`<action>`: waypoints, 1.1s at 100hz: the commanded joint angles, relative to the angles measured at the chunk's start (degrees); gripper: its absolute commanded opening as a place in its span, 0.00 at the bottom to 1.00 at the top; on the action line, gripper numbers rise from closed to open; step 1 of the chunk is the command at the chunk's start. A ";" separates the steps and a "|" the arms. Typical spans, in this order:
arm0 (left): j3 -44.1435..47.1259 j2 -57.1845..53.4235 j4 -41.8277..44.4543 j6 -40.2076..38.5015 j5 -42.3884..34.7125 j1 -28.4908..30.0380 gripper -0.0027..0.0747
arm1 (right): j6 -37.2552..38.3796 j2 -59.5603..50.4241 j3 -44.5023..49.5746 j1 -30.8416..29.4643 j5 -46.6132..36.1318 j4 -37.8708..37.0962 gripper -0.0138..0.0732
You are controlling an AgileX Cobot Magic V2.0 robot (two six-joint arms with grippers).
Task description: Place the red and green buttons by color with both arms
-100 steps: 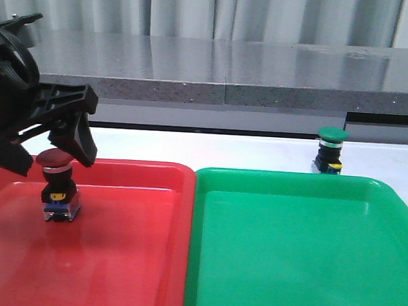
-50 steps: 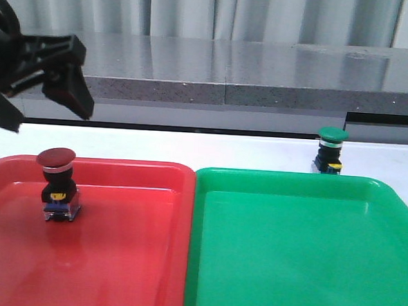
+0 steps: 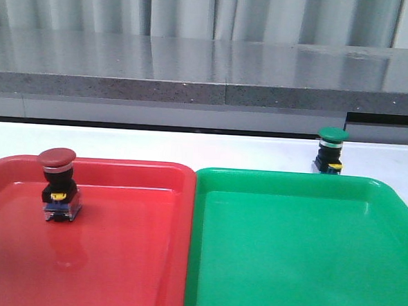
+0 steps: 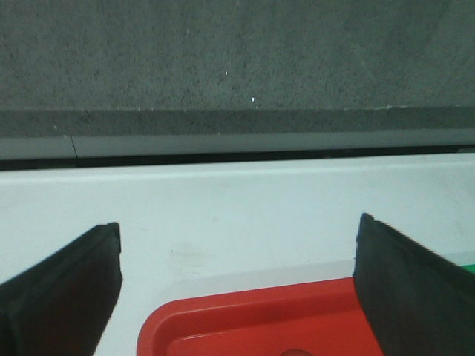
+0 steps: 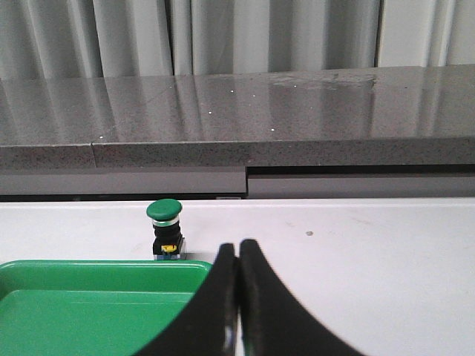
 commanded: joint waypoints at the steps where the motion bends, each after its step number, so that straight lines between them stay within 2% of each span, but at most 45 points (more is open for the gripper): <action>1: 0.31 -5.36 1.23 -0.63 -3.74 0.11 0.82 | -0.38 -1.33 -0.80 -0.39 -4.38 -0.61 0.08; 21: 7.38 -17.52 3.69 -0.63 -4.84 0.11 0.82 | -0.38 -1.33 -0.80 -0.39 -4.38 -0.61 0.08; 33: 11.87 -24.77 3.68 -0.63 -4.84 0.11 0.75 | -0.38 -1.33 -0.80 -0.39 -4.38 -0.61 0.08; 61: 21.12 -37.95 3.68 -0.63 -4.84 0.11 0.41 | -0.38 -1.33 -0.80 -0.39 -4.38 -0.61 0.08; 87: 24.08 -41.73 3.68 -0.63 -4.73 0.11 0.01 | -0.38 -1.33 -0.80 -0.39 -4.38 -0.61 0.08; 110: 24.08 -41.73 3.68 -0.63 -4.73 0.11 0.01 | -0.38 -1.33 -0.80 -0.39 -4.38 -0.61 0.08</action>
